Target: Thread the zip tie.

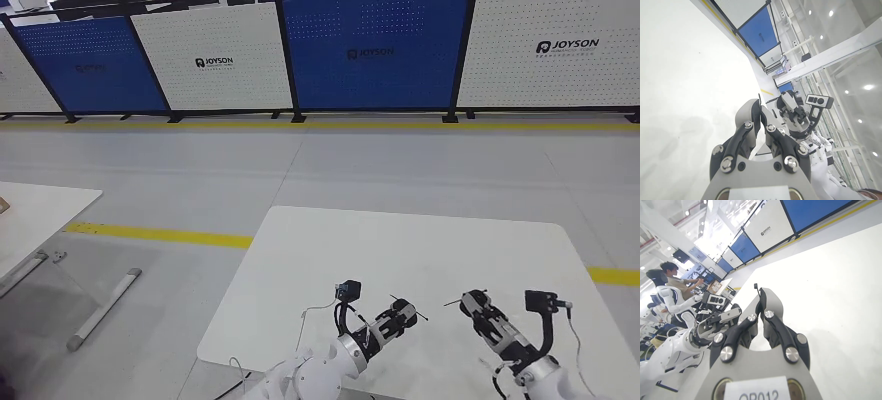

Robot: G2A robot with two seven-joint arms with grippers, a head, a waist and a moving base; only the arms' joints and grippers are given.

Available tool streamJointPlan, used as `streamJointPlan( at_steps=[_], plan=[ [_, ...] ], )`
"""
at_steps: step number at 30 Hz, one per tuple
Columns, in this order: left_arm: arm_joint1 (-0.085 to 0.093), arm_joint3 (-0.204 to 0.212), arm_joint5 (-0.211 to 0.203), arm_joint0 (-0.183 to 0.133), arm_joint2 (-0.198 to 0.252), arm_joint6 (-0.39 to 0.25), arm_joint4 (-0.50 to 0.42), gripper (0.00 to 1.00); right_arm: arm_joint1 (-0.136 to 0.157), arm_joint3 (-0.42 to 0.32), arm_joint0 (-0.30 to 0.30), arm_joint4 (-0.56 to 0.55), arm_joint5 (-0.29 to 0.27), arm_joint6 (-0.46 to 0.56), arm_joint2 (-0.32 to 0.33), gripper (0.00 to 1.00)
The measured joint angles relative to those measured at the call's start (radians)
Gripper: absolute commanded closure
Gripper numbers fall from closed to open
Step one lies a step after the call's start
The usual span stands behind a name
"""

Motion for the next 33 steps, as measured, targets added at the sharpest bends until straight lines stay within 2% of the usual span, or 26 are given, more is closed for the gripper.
streamJointPlan(
  at_steps=[6, 8, 16, 18, 20, 26, 28, 33],
  plan=[
    [0.0, 0.0, 0.0, 0.0, 0.0, 0.0, 0.0, 1.0, -0.028, -0.023, -0.043, -0.083, 0.077, -0.141, -0.077, 1.0],
    [0.0, 0.0, 0.0, 0.0, 0.0, 0.0, 0.0, 1.0, -0.034, -0.022, -0.037, -0.086, 0.094, -0.129, -0.092, 1.0],
    [0.0, 0.0, 0.0, 0.0, 0.0, 0.0, 0.0, 1.0, -0.034, -0.022, -0.036, -0.084, 0.092, -0.125, -0.092, 1.0],
    [0.0, 0.0, 0.0, 0.0, 0.0, 0.0, 0.0, 1.0, -0.035, -0.025, -0.038, -0.06, 0.067, -0.112, -0.086, 1.0],
    [0.0, 0.0, 0.0, 0.0, 0.0, 0.0, 0.0, 1.0, -0.034, -0.012, -0.049, -0.011, 0.012, -0.106, -0.053, 1.0],
    [0.0, 0.0, 0.0, 0.0, 0.0, 0.0, 0.0, 1.0, -0.021, 0.012, -0.144, 0.122, -0.152, -0.059, 0.078, 1.0],
    [0.0, 0.0, 0.0, 0.0, 0.0, 0.0, 0.0, 1.0, -0.021, 0.013, -0.165, 0.137, -0.168, -0.042, 0.093, 1.0],
    [0.0, 0.0, 0.0, 0.0, 0.0, 0.0, 0.0, 1.0, -0.032, 0.026, -0.164, 0.183, -0.186, -0.013, 0.06, 1.0]
  ],
)
